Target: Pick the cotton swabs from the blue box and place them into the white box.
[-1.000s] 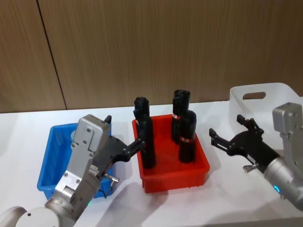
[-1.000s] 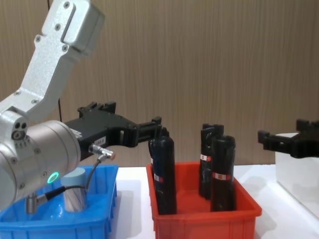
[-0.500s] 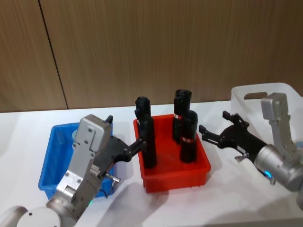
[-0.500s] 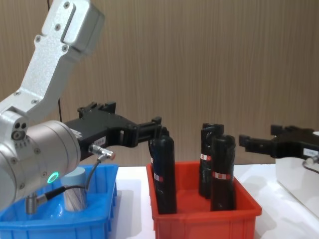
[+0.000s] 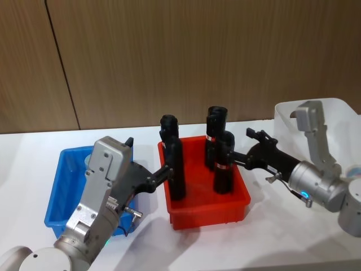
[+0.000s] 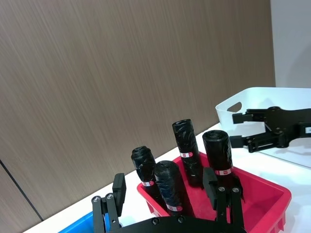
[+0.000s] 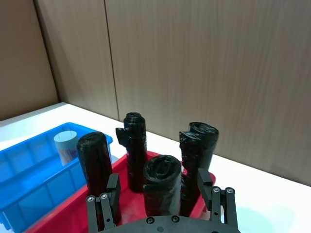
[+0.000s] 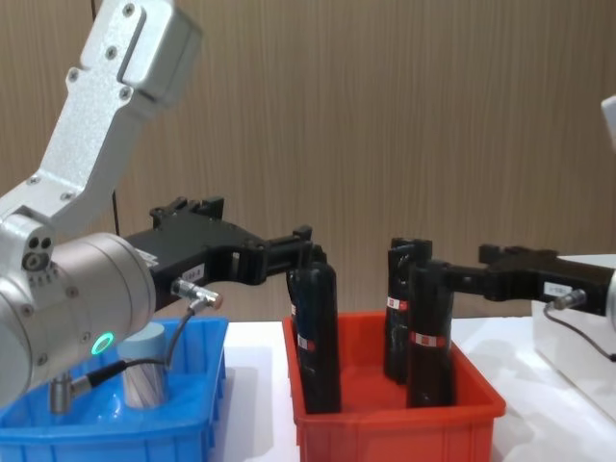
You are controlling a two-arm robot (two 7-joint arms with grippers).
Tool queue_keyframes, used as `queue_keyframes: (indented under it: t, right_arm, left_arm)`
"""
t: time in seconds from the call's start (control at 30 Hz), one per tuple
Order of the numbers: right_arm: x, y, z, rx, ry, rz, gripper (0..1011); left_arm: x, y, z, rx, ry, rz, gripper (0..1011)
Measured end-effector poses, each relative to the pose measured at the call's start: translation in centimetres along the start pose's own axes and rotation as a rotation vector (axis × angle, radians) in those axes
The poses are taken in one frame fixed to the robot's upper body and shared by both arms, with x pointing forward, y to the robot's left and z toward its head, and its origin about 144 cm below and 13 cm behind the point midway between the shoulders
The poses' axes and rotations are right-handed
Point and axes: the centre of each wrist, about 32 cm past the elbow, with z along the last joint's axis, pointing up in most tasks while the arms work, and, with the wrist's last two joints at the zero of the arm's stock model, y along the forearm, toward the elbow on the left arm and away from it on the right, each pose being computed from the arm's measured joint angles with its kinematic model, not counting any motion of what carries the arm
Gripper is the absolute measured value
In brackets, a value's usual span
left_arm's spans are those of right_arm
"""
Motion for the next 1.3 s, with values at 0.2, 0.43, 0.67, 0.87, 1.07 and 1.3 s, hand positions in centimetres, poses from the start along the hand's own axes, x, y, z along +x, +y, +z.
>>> queue_keyframes:
  t: [0.2,0.43,0.67,0.87,1.07,1.3]
  right_arm:
    - [0.6,1.2,-0.1,0.000,0.011,0.035,1002]
    - [1.1,2.2,-0.4,-0.006,0.022,0.056,1001]
    - [1.6,2.9,-0.6,-0.011,0.029,0.064,1002]
    - [1.9,3.3,-0.7,-0.013,0.032,0.066,1002]
    - [2.2,3.6,-1.0,-0.019,0.035,0.067,1001]
    - [2.4,3.9,-1.3,-0.028,0.035,0.069,1002]
  left_arm:
    - [0.0,0.0,0.0,0.000,0.000,0.000,1003]
    - [0.0,0.0,0.0,0.000,0.000,0.000,1003]
    - [0.0,0.0,0.0,0.000,0.000,0.000,1003]
    - [0.0,0.0,0.0,0.000,0.000,0.000,1003]
    - [0.0,0.0,0.0,0.000,0.000,0.000,1003]
    - [0.0,0.0,0.0,0.000,0.000,0.000,1003]
